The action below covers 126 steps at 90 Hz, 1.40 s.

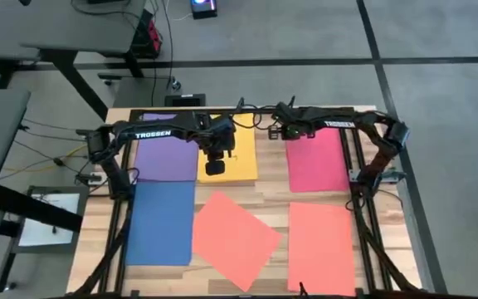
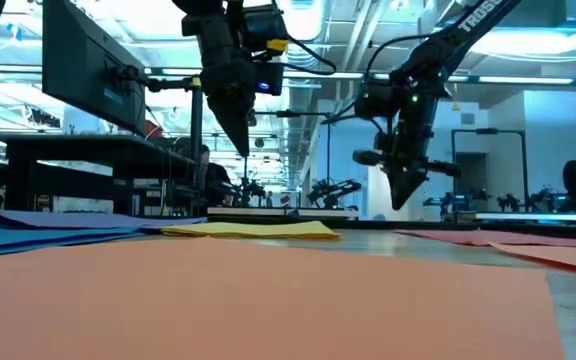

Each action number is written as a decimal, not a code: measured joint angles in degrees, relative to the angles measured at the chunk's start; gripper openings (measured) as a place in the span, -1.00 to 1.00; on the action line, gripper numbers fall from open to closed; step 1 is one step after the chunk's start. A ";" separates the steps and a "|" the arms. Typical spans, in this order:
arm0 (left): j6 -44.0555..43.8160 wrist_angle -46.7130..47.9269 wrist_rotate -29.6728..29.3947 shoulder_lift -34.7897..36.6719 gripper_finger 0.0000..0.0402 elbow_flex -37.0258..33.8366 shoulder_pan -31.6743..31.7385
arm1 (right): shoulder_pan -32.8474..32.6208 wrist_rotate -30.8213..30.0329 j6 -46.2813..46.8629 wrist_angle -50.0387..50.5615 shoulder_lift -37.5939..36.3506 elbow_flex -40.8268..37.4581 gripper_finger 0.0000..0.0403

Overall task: Organize paper
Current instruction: Stack the red paper on top of the red paper

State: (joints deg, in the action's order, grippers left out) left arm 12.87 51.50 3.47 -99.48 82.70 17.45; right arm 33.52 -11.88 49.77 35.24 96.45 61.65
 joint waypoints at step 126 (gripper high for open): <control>-0.01 0.11 0.01 0.07 -1.00 -0.02 0.00 | 6.24 5.53 -16.86 -3.80 -10.04 -21.35 -1.00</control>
State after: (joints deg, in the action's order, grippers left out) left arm 12.86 51.61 3.49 -99.42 82.67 17.45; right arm 39.75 -6.35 32.91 31.45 86.41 40.30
